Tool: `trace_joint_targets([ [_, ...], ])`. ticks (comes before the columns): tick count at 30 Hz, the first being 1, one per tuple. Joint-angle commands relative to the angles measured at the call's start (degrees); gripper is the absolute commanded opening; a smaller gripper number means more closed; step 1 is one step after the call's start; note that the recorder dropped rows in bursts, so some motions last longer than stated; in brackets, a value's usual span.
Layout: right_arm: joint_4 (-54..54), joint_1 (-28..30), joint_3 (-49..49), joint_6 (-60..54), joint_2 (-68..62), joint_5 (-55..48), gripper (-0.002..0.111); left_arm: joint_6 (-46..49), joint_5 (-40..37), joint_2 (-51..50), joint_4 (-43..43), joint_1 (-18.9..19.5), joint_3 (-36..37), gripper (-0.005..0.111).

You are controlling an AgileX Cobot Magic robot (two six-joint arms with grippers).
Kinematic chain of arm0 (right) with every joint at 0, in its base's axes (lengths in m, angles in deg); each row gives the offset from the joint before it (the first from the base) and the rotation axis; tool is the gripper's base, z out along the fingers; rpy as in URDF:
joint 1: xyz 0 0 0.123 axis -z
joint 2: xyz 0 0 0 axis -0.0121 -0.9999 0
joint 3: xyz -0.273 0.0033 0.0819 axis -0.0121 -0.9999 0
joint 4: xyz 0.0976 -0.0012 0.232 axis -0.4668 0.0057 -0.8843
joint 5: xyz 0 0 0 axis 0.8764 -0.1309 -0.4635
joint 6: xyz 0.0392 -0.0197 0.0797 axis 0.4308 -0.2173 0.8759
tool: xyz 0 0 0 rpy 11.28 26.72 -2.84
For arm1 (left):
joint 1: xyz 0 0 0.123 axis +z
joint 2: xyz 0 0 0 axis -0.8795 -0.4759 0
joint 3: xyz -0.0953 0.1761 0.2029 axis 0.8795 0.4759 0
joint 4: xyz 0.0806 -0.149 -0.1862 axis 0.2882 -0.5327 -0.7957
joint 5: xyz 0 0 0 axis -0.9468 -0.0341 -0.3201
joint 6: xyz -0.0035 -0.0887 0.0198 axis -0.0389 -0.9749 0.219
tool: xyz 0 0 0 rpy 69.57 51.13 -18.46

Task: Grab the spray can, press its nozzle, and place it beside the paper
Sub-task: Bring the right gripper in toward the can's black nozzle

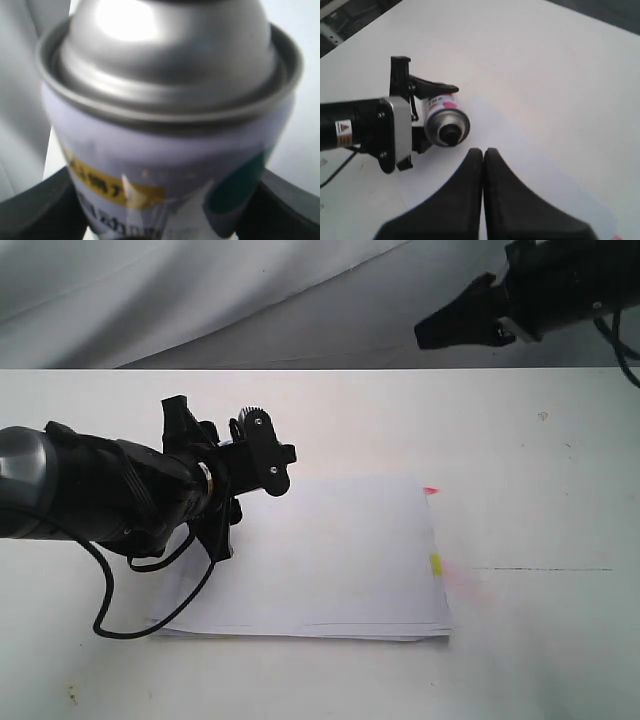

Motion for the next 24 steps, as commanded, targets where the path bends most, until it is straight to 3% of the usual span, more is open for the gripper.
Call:
trace_joint_targets([
  [1, -2.91, 0.55, 0.29, -11.26, -6.94, -7.34, 0.0, -0.53, -0.37, 0.48, 0.24, -0.3, -0.17, 0.0],
  [10, -9.46, -3.51, -0.82, -23.25, -12.96, -8.19, 0.0, -0.53, 0.58, 0.48, -1.55, -0.3, -0.17, 0.0],
  [15, -11.59, -8.2, -5.75, -26.23, -12.67, 0.31, 0.0, -0.53, 0.58, 0.48, -1.55, -0.3, -0.17, 0.0],
  [24, -16.54, -11.75, -8.33, -29.26, -12.67, 3.78, 0.0, -0.53, 0.58, 0.48, -1.55, -0.3, -0.17, 0.0],
])
